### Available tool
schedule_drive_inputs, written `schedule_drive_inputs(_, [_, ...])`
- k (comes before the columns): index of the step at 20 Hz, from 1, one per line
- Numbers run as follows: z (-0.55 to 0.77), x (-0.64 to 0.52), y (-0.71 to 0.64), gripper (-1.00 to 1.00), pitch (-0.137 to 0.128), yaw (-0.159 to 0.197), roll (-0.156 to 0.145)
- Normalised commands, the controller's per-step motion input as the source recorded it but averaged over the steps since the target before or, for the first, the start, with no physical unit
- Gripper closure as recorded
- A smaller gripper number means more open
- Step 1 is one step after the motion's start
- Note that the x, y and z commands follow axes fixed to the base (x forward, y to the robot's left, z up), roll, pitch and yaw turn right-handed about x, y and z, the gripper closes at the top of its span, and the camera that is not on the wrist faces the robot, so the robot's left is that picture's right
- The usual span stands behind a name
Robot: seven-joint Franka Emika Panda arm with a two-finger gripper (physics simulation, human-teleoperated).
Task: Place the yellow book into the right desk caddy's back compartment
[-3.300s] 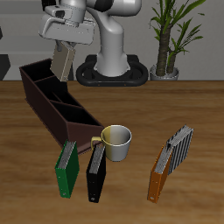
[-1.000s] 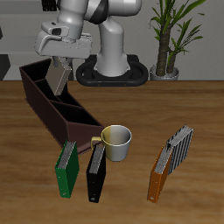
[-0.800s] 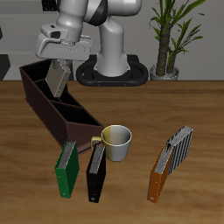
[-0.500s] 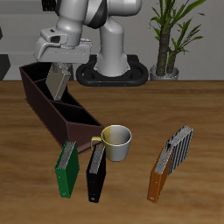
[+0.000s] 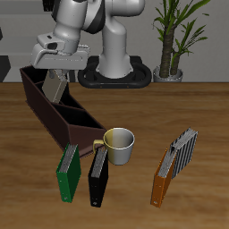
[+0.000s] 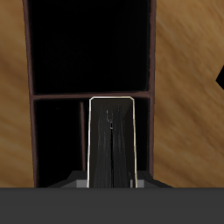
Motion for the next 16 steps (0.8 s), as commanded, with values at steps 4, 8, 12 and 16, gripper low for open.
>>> schedule_drive_inputs(4, [-0.22, 0.02, -0.16, 1.00, 0.042, -0.021, -0.040])
schedule_drive_inputs(8, [-0.11, 0.06, -0.06, -1.00, 0.016, -0.022, -0.009])
schedule_drive_inputs(12, [-0.08, 0.02, 0.01, -1.00, 0.033, -0.020, 0.002])
schedule_drive_inputs(16, [-0.01, 0.04, 0.02, -1.00, 0.010, 0.002, 0.006])
